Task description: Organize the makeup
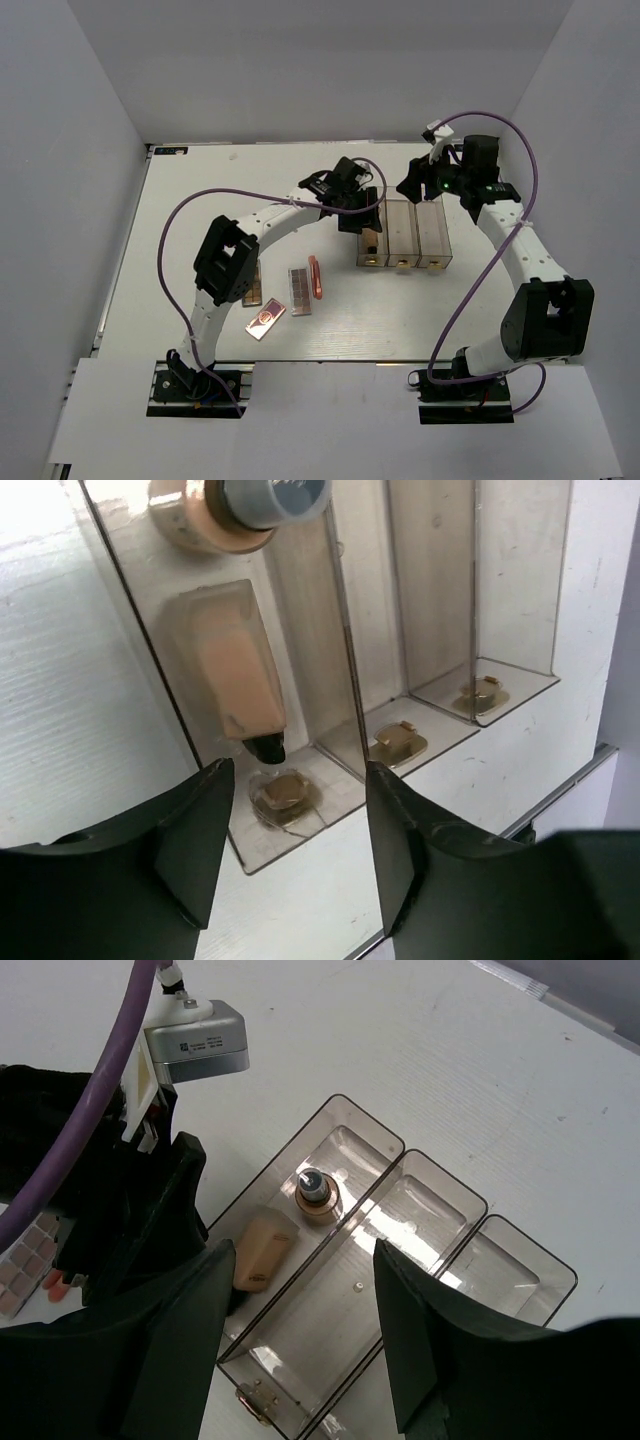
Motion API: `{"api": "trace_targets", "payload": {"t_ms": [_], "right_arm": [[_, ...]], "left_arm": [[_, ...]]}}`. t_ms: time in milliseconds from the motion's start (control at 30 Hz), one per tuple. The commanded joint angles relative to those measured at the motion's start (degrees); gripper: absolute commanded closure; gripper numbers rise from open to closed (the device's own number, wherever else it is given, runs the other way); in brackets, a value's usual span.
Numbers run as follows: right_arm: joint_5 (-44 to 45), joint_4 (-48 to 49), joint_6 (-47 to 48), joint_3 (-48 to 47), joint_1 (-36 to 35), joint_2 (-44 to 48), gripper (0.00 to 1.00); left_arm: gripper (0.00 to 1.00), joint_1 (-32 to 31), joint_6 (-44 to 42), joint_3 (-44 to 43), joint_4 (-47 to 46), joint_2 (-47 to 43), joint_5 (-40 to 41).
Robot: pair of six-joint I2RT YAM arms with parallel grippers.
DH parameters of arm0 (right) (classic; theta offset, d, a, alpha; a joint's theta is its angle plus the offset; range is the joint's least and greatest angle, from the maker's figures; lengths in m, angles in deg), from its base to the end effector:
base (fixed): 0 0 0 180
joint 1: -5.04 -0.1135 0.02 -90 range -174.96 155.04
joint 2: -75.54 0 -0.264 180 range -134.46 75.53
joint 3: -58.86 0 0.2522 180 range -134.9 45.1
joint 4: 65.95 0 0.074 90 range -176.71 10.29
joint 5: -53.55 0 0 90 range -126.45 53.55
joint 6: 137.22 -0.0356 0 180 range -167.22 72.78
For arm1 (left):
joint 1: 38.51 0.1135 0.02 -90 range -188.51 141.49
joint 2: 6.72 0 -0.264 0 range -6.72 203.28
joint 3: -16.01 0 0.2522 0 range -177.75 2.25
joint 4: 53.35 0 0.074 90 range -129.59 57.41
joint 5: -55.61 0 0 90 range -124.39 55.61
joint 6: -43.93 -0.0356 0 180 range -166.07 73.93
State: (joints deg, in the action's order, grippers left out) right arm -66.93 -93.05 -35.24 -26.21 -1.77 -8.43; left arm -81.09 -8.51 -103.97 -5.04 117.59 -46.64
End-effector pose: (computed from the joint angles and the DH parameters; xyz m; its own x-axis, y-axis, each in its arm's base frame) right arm 0.3340 0.0581 0.3350 -0.3106 -0.2173 -0.9254 -0.6331 0.7734 0.0310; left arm 0.3530 -0.3346 0.2261 -0.9248 0.0408 -0.3782 0.2425 0.8292 -0.5036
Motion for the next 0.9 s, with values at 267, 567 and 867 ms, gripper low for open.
{"api": "trace_targets", "payload": {"t_ms": [267, 567, 867], "right_arm": [[-4.84, 1.3, -0.04, 1.26, 0.3, 2.93, 0.35], [-19.26, -0.27, 4.0, 3.54, -0.13, 5.48, 0.47], [-13.56, -8.97, 10.51, 4.6, -11.54, 4.08, 0.56]], "left_arm": [[0.35, -0.48, 0.67, -4.61, -0.97, -3.45, 0.55], [0.73, 0.93, -0.47, 6.09, 3.06, -20.21, 13.81], [0.75, 3.13, 8.4, 36.82, 4.83, -42.99, 22.62]]}}
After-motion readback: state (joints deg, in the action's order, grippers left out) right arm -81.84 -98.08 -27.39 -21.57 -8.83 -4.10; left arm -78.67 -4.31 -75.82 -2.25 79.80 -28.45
